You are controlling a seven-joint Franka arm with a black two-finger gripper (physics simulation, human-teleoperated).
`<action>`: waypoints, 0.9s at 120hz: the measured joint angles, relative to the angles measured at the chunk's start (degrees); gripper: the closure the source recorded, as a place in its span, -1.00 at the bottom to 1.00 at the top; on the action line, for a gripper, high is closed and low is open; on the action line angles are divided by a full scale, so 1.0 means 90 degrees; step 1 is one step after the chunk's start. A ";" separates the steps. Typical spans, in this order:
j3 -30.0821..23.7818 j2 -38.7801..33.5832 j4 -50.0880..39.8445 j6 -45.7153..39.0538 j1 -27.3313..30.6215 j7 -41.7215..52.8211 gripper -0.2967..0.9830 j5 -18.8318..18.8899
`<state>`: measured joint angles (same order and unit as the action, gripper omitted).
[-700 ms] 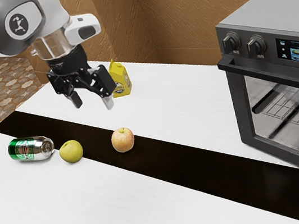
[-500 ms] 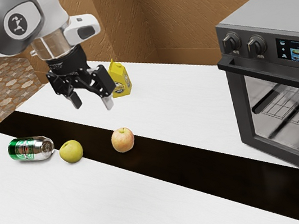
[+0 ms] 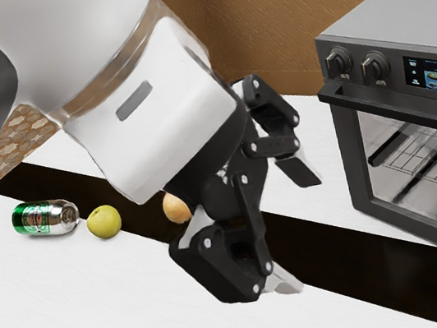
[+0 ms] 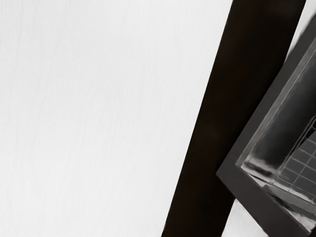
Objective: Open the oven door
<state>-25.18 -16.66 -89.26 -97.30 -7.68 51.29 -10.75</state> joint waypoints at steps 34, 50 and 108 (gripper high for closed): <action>-0.0644 0.0735 0.0205 -0.1135 -0.0007 0.2284 -0.53 -0.0029; -0.0692 0.1492 0.0736 -0.1455 0.0003 0.2855 -0.53 0.0136; -0.0857 0.2873 0.1662 -0.1762 -0.0136 0.3766 -0.53 0.1161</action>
<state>-32.89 9.20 -74.30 -113.16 -8.90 85.19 -0.30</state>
